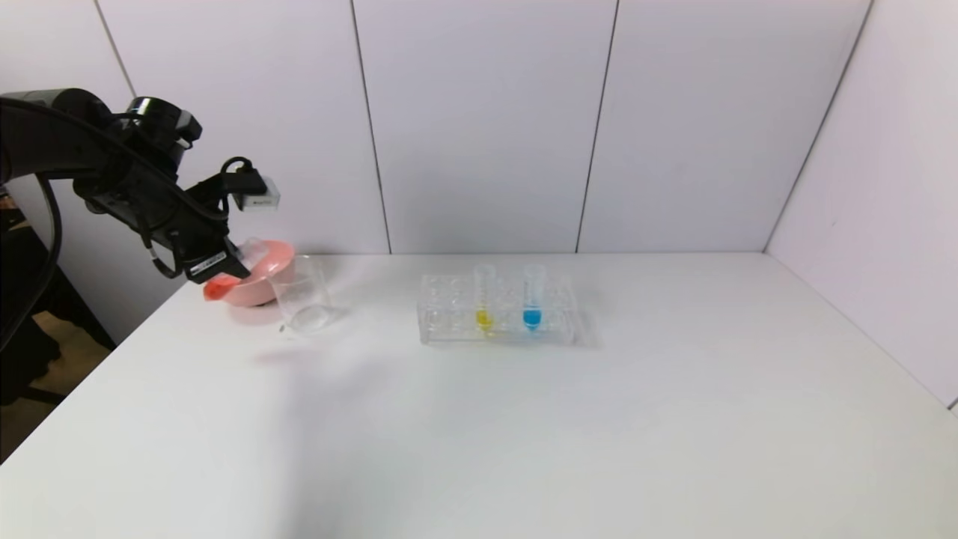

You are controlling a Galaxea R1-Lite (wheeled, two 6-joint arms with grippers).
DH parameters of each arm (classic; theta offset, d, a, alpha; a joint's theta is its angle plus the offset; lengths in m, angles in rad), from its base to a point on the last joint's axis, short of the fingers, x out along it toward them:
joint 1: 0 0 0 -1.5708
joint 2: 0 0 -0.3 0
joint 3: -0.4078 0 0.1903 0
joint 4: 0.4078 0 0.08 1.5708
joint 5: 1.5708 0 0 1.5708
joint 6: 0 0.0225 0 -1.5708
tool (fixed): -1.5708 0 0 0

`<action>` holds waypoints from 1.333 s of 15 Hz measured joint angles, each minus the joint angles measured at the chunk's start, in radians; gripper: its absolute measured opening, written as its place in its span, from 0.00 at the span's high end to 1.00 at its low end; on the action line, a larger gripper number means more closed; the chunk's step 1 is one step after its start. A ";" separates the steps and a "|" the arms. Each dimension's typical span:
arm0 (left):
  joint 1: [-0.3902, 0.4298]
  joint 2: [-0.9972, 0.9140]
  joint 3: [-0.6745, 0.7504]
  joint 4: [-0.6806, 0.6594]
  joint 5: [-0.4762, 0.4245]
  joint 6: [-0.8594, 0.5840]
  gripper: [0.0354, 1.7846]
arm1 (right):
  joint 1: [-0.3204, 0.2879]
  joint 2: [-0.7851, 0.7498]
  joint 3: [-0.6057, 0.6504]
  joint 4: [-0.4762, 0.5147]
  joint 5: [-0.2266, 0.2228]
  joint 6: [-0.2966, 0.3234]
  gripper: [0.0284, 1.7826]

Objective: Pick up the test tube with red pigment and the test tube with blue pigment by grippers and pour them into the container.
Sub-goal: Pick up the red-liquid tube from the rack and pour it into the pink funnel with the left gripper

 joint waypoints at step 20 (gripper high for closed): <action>-0.120 0.069 -0.005 -0.123 0.340 0.154 0.77 | 0.000 0.000 0.000 0.000 0.000 0.000 0.00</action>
